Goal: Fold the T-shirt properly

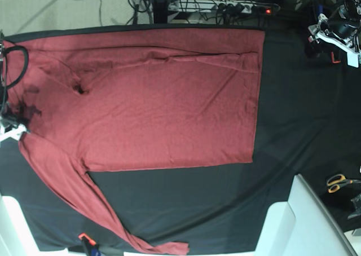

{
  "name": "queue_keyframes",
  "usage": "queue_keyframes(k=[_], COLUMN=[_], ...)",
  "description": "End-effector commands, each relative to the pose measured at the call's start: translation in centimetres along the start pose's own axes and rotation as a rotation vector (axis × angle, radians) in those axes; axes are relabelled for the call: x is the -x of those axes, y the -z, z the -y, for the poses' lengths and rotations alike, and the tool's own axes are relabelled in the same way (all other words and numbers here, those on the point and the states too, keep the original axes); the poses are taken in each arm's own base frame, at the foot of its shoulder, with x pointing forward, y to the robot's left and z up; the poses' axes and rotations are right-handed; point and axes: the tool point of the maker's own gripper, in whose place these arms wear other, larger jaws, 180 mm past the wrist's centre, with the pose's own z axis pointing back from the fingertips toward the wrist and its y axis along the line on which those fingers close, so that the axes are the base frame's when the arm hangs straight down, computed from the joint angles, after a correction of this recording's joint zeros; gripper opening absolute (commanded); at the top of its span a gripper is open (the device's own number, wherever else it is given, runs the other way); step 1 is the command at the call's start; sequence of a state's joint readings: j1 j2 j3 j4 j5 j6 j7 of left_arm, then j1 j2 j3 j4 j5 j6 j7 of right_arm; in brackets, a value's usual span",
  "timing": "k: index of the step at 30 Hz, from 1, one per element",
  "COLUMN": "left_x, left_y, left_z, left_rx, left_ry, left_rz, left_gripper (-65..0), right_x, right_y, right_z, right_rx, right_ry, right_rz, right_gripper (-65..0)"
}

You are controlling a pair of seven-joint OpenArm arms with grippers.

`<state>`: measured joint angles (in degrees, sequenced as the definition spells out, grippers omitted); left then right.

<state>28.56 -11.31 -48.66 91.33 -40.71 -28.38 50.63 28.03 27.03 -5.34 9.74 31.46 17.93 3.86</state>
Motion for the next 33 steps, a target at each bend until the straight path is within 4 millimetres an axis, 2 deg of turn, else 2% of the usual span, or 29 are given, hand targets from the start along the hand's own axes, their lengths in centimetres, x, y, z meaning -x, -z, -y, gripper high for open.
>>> queue_keyframes(k=[1,2,5,7,10,13,23,26,33], left_x=[-1.1,-1.1,-1.1,-1.1,-1.1,-0.9,-0.8,-0.8,-0.8], left_y=[-0.4,-0.4,-0.3,-0.3,-0.3,-0.2,-0.2,-0.2,-0.2], left_z=[-0.1,-0.1,-0.1,-0.1,-0.1,0.1,0.3,0.3,0.3], left_rx=[0.001,0.001,0.002,0.002,0.002,0.006,0.009,0.009,0.009], left_ry=[0.013,0.013,0.014,0.014,0.014,0.009,0.002,0.002,0.002], left_rz=[0.033,0.033,0.032,0.032,0.03,0.03,0.03,0.03,0.03], left_gripper=[-25.8,-25.8,-25.8,-25.8,-25.8,-25.8,-25.8,-25.8,-25.8], right_x=[-2.7,-2.7,-2.6,-2.8,-3.7,-3.8,-3.9,-3.7,-1.5], right_y=[-0.1,-0.1,-0.1,-0.1,-0.2,-0.6,-4.0,-5.0,-7.2], right_z=[0.1,0.1,0.2,0.3,0.2,-0.2,0.0,0.2,0.5], right_rx=[-0.004,-0.003,0.001,0.003,-0.006,-0.03,-0.077,-0.081,-0.085], right_ry=[0.0,0.0,0.0,-0.002,-0.009,-0.033,-0.045,-0.056,-0.048], right_rz=[0.061,0.061,0.06,0.065,0.085,0.111,0.126,0.12,0.098], right_gripper=[-36.0,-41.7,-65.0,-63.2,-65.0,-65.0,-65.0,-65.0,-65.0])
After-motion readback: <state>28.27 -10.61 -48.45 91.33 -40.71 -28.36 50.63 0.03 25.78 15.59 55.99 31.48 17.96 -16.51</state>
